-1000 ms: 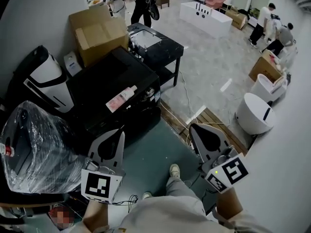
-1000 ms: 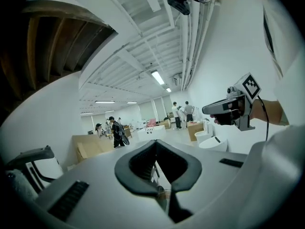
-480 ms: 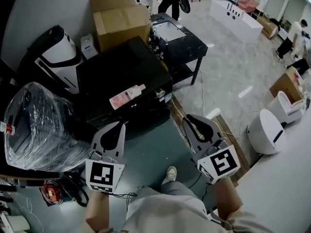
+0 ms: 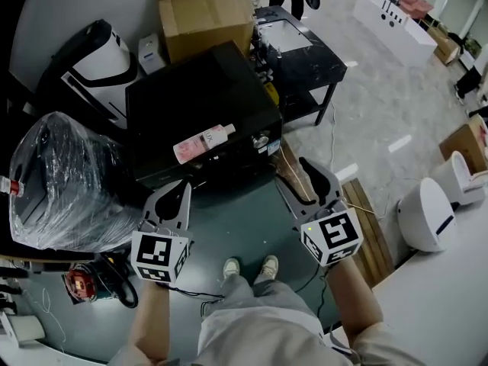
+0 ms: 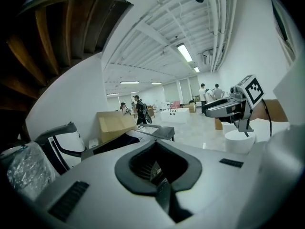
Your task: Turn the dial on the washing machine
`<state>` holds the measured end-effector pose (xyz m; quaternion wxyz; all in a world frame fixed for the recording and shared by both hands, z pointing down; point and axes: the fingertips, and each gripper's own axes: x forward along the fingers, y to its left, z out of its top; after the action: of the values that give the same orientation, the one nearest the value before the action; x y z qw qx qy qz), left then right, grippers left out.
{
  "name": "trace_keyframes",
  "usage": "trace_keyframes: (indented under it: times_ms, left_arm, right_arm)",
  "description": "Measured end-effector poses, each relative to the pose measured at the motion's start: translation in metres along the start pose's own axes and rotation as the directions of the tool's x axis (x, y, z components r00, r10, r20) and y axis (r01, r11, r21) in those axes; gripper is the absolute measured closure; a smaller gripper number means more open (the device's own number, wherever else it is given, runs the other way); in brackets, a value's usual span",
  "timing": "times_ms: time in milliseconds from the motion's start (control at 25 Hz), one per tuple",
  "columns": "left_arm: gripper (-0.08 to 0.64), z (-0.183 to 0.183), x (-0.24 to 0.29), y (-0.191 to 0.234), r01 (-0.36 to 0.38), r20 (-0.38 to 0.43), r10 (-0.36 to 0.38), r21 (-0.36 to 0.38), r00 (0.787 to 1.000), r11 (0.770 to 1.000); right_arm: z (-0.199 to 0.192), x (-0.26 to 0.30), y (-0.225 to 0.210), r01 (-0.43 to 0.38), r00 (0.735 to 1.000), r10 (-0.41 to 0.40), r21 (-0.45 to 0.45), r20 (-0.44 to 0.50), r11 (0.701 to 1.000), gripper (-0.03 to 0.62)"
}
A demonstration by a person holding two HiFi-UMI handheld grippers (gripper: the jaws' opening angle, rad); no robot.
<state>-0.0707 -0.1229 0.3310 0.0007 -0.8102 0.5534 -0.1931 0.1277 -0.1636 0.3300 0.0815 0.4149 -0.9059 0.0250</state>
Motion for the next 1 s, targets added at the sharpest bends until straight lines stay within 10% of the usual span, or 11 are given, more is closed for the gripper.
trace_keyframes:
  times_ms: [1000]
  left_arm:
    - [0.541,-0.119,0.101,0.001,0.135,-0.025,-0.137,-0.087,0.990,0.987]
  right_arm:
    - [-0.163,0.142,-0.036,0.070,0.984,-0.084,-0.091,-0.160,0.993,0.313]
